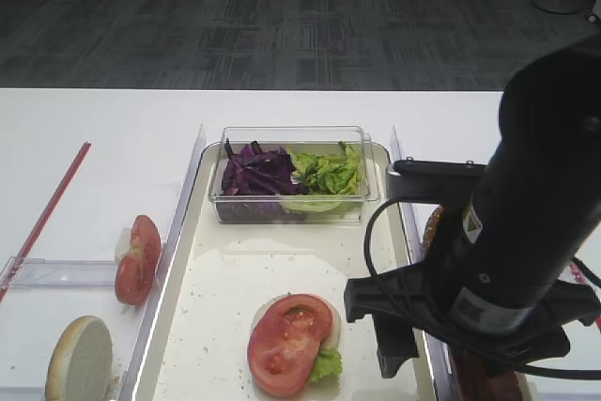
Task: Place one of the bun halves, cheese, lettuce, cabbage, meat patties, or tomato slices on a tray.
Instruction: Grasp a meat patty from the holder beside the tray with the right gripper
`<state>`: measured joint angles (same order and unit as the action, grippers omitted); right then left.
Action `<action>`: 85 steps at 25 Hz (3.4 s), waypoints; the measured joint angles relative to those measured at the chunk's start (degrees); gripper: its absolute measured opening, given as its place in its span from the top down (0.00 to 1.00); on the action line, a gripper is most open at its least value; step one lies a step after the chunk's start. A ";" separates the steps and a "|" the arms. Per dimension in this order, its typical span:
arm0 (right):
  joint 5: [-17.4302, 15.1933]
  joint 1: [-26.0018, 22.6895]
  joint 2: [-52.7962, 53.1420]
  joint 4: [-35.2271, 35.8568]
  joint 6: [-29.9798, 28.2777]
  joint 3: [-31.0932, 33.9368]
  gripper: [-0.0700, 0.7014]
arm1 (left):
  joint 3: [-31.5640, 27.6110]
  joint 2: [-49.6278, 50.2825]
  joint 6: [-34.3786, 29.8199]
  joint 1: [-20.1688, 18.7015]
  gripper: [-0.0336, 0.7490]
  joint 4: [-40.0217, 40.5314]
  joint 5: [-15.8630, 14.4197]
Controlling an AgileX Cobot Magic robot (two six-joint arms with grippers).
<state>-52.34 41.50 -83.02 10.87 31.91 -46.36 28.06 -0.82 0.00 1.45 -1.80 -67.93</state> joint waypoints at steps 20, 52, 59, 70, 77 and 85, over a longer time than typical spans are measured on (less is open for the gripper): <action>-0.14 0.00 -3.77 -2.35 -0.32 0.00 0.32 | 0.00 0.00 0.00 0.00 0.25 0.00 0.00; -2.57 0.00 -3.90 -6.16 1.23 -0.04 0.76 | 0.00 0.00 0.00 0.00 0.25 0.00 0.00; -3.06 0.00 -2.87 -6.21 1.35 -0.04 0.76 | 0.00 0.00 0.00 0.00 0.25 0.00 0.00; -6.07 0.00 3.08 -6.43 2.20 -0.37 0.76 | 0.00 0.00 0.00 0.00 0.25 0.00 0.00; -9.97 0.00 4.93 -7.71 2.70 -4.12 0.76 | 0.00 0.00 0.00 0.00 0.25 0.00 0.00; -10.52 0.00 4.97 -9.00 2.93 -4.78 0.76 | 0.00 0.00 0.00 0.00 0.25 0.00 0.00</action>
<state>-62.86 41.50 -78.05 1.88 34.84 -51.14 28.06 -0.82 0.00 1.45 -1.80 -67.93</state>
